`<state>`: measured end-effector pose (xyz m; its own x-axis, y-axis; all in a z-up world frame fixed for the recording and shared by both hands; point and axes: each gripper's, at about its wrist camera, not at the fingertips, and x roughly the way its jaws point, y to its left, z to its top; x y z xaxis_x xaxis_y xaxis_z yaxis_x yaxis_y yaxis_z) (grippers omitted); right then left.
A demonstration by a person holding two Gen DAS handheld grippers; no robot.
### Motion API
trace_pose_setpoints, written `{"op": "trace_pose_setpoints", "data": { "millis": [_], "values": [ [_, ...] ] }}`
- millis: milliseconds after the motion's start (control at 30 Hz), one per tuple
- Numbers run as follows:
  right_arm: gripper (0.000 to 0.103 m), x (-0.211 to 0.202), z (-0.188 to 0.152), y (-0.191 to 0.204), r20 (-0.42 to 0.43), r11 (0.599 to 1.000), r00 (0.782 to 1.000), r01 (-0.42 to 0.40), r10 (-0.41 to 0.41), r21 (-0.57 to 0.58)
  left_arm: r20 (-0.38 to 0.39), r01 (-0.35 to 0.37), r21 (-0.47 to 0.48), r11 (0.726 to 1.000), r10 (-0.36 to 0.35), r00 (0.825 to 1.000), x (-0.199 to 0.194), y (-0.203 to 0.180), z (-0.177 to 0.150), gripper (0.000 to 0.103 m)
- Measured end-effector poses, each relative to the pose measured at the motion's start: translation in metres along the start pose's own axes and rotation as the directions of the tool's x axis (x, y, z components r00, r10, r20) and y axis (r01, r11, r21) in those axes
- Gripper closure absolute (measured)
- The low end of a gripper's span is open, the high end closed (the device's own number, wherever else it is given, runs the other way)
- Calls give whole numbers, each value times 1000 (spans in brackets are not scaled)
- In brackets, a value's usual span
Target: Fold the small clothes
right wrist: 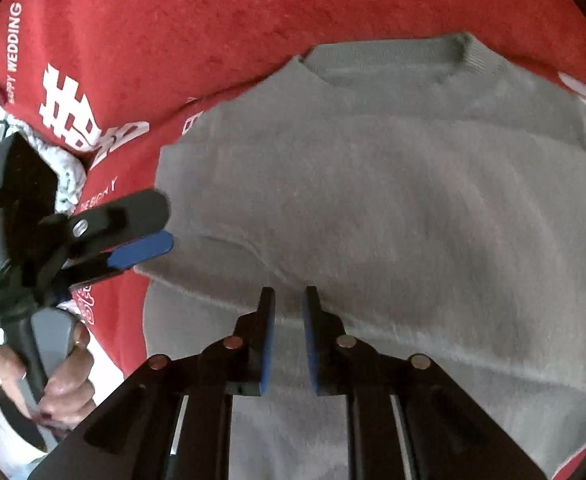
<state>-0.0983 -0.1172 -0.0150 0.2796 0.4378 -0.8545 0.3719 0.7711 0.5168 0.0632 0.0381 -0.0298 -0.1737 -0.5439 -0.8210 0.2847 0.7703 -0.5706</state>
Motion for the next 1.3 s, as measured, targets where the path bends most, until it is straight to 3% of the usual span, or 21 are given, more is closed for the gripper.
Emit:
{"op": "trace_pose_setpoints", "data": {
  "millis": [100,200,333,500,533,567,600,667,700,733,833,933,1167,1233,1300],
  "values": [
    [78,-22,-16,-33,32,989,999,-39,35,144,-20,1,-12,1000,-1,1000,10,-3,0,2],
    [72,-46,-36,-75,80,949,996,-72,49,307,-32,-2,-23,1000,1,999,19,-7,2,2],
    [67,-77,-69,-133,167,846,985,-124,42,519,-32,-20,-31,999,20,999,27,-10,5,2],
    [62,-91,-91,-183,289,710,957,-229,37,666,-1,-88,-35,995,88,996,36,-18,19,3],
    [62,-92,-91,-187,303,698,952,-242,37,674,5,-98,-40,994,99,995,37,-19,22,6],
    [62,-91,-89,-190,316,686,948,-253,35,683,9,-105,-45,993,105,994,36,-19,24,26],
    [62,-92,-87,-192,322,680,946,-257,33,687,2,-107,-48,993,107,994,37,-18,25,54],
    [65,-94,-80,-192,333,680,943,-259,23,686,-32,-52,-65,997,50,998,37,-12,25,94],
    [88,-95,-77,-190,333,691,943,-249,13,678,-34,-27,-79,996,25,999,36,-10,24,94],
    [96,-95,-72,-184,332,712,943,-234,1,662,-18,-7,-83,997,6,1000,30,-8,22,94],
    [96,-106,-63,-180,348,762,937,-221,-6,608,13,22,-39,999,-22,1000,11,-13,9,94],
    [96,-115,-56,-180,340,805,940,-180,-28,565,12,0,33,999,-1,1000,-1,-19,-9,94],
    [95,-100,-67,-192,228,836,971,-67,-71,545,1,-153,96,984,154,988,16,-12,-24,94],
    [92,-99,-72,-189,231,835,971,-74,-65,546,11,-176,101,979,176,984,10,-10,-22,88],
    [81,-100,-75,-187,214,834,975,-71,-57,547,32,-255,116,960,253,967,2,-10,-19,78]
  ]
}}
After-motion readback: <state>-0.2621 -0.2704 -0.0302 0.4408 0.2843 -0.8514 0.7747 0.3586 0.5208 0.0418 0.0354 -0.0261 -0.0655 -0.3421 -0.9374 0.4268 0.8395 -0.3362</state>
